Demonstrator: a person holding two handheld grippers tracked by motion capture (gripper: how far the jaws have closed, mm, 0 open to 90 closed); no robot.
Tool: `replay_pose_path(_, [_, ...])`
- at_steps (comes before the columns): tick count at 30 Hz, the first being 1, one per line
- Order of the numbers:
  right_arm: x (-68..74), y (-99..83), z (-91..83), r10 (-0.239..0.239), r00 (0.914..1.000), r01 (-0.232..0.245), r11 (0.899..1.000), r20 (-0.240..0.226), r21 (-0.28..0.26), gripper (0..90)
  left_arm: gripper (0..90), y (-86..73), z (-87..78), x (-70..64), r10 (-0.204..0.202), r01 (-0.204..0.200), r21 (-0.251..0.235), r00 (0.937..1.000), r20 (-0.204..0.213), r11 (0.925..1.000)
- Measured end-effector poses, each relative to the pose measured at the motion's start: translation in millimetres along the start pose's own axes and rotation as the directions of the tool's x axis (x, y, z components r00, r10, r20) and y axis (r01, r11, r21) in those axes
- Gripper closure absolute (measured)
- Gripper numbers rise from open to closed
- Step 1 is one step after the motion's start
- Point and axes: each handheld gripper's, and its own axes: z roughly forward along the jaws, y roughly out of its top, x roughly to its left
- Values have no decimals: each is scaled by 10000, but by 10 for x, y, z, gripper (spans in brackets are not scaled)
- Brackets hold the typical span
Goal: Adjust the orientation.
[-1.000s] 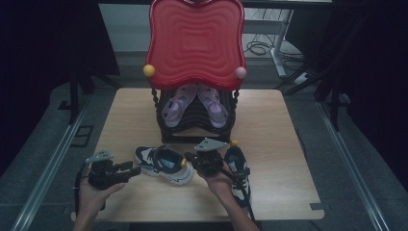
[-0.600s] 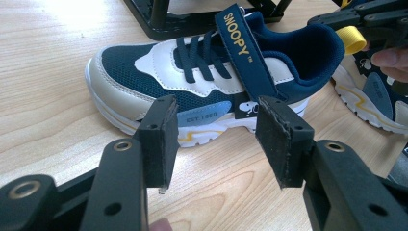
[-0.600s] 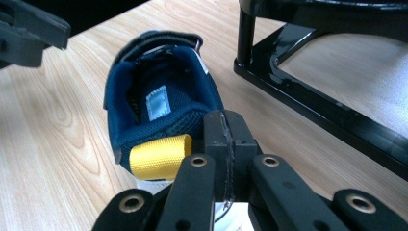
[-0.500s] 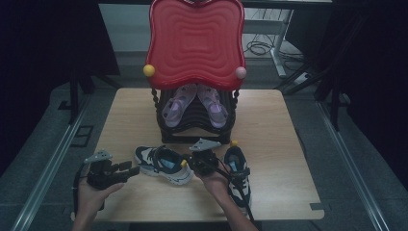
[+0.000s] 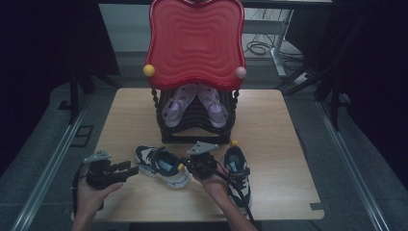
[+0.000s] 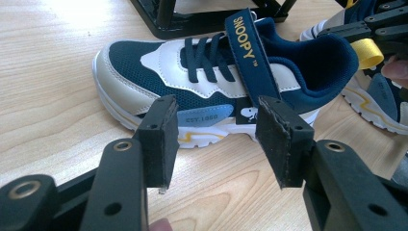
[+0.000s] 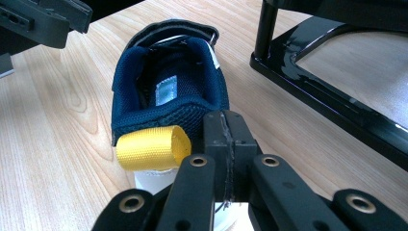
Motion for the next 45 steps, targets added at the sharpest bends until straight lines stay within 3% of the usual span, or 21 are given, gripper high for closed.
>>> replay_pose_path(5, [47, -13, -26, -157, 9996, 157, 9999, -240, 27, 900, 500, -2, -5, 11, -45, 45, -4, 10000, -20, 10000])
replay_pose_path(11, [218, -63, -65, -398, 9955, 396, 9992, -855, -43, 900, 500, 0, -46, 37, -85, 84, -116, 9999, -95, 9999])
replay_pose_path(24, [550, -33, -52, -1412, 9766, 1473, 9887, -1622, 265, 900, 500, -12, -65, 77, -179, 177, -147, 9997, -164, 9997])
replay_pose_path(36, [713, -61, 36, -1510, 9577, 1531, 9881, -2451, -105, 900, 500, -23, -89, 112, -290, 286, -193, 9993, -226, 9994])
replay_pose_path(45, [824, -85, 142, -1421, 9487, 1362, 9899, -2825, -405, 900, 500, -33, -103, 128, -316, 310, -210, 9991, -294, 9993])
